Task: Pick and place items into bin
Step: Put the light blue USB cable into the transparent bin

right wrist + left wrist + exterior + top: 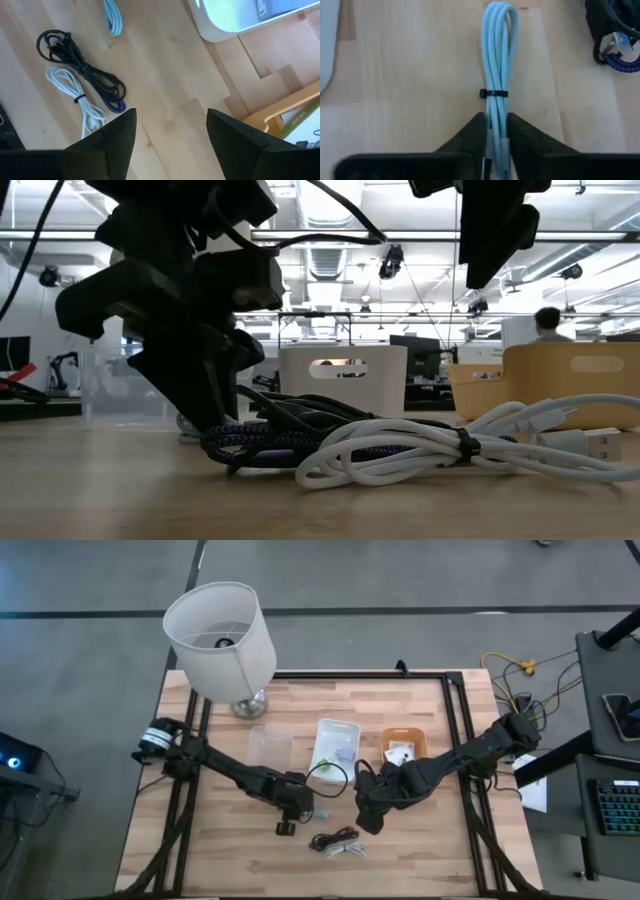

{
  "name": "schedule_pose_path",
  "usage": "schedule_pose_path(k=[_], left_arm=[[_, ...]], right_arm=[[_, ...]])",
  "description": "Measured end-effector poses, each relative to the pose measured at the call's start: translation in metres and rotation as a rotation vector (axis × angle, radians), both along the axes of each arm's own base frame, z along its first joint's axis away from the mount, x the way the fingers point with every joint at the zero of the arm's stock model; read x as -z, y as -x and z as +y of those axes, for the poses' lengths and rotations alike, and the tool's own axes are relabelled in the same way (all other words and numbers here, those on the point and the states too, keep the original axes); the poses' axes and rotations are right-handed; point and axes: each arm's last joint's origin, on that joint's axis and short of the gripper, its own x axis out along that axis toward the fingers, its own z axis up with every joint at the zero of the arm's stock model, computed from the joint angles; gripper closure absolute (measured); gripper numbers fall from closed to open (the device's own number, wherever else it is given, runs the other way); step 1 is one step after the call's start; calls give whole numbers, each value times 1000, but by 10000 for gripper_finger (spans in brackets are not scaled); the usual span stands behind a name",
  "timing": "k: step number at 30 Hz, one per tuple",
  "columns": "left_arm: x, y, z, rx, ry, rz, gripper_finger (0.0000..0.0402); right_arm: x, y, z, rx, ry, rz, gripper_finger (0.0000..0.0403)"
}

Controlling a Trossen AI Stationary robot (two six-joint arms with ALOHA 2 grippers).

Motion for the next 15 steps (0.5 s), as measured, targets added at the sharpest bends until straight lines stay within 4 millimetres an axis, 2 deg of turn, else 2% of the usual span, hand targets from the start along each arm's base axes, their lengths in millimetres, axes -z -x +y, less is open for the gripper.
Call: schedule_pose_path(k=[2,6,10,12,15], left_arm=[[0,0,0,0,1,0,371],[-12,1,-3,4,-4,17,371],[-55,1,-8,-17,-58,-47,372],[-77,4,-9,-44,-70,-84,385],[-107,11,-4,-225,-26,-104,385]], right_arm=[[0,0,0,0,2,5,177],[0,1,-1,9,6,14,177],[-2,2,-2,29,58,-12,177],[-5,4,-4,45,79,-33,177],[-8,6,-6,102,106,-50,177]])
